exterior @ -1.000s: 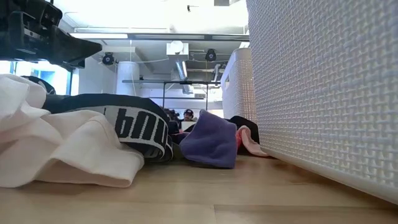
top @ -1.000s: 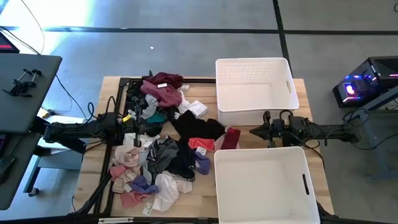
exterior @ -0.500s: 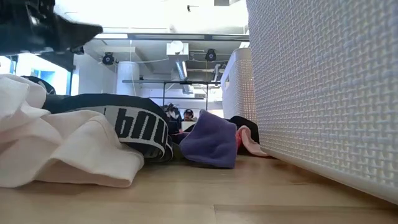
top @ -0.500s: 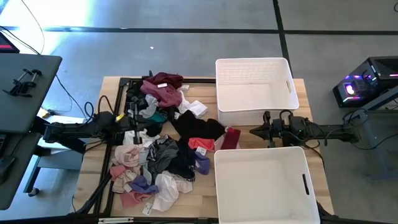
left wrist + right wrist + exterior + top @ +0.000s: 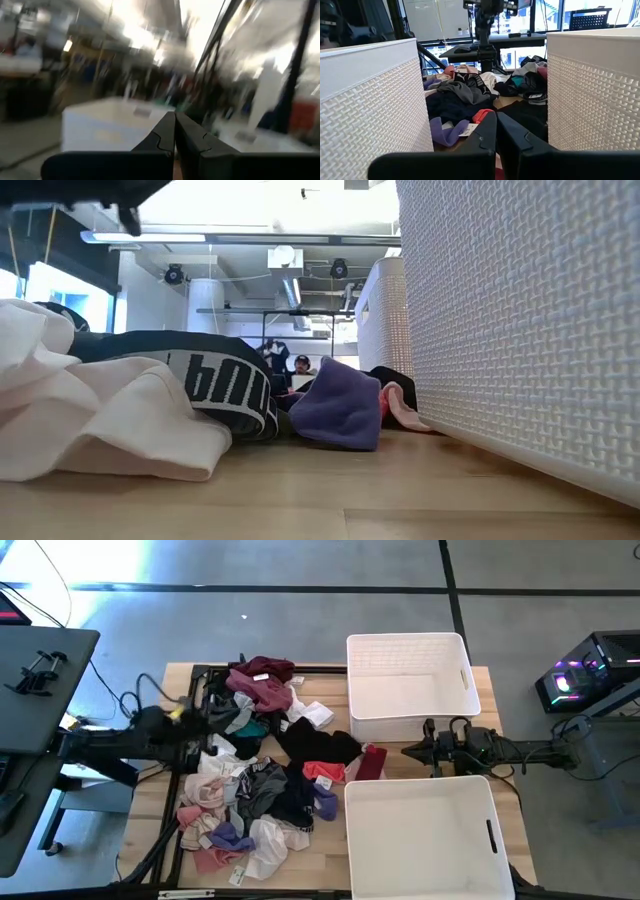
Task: Sort clothes
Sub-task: Put the black sock into the top bin
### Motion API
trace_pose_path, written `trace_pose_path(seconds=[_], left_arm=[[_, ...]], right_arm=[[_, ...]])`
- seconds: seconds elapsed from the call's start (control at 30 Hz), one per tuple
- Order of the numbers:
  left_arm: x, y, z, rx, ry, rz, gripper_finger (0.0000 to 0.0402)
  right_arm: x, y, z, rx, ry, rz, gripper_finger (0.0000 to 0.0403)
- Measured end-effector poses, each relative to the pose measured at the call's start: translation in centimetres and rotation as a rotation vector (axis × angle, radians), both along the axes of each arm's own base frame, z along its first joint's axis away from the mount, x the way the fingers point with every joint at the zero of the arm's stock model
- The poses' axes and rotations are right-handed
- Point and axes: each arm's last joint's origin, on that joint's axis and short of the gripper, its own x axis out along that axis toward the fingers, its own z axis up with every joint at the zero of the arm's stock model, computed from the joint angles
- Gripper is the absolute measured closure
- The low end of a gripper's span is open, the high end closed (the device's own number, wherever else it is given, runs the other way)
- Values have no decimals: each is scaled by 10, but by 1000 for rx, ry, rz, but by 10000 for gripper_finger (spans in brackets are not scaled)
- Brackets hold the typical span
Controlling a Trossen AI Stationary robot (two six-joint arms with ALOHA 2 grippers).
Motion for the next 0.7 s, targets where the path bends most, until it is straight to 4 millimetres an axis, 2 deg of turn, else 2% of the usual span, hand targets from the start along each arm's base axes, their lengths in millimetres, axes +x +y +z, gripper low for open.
trace_pose_path(seconds=[0.1,0.2,0.4,0.5,0.6,0.7], left_arm=[[19,1,18,6,172,15,401],[42,2,30,-24,260,-1,401],[77,4,47,-55,229,-28,402],[96,8,42,-87,261,-2,402],[115,19,23,-172,369,76,401],[131,31,-4,-278,501,130,396]], right_arm=[[0,0,0,0,0,0,402],[0,0,0,0,0,0,402],[0,0,0,0,0,0,402],[0,0,0,0,0,0,402],[0,0,0,0,0,0,402],[0,0,0,0,0,0,402]])
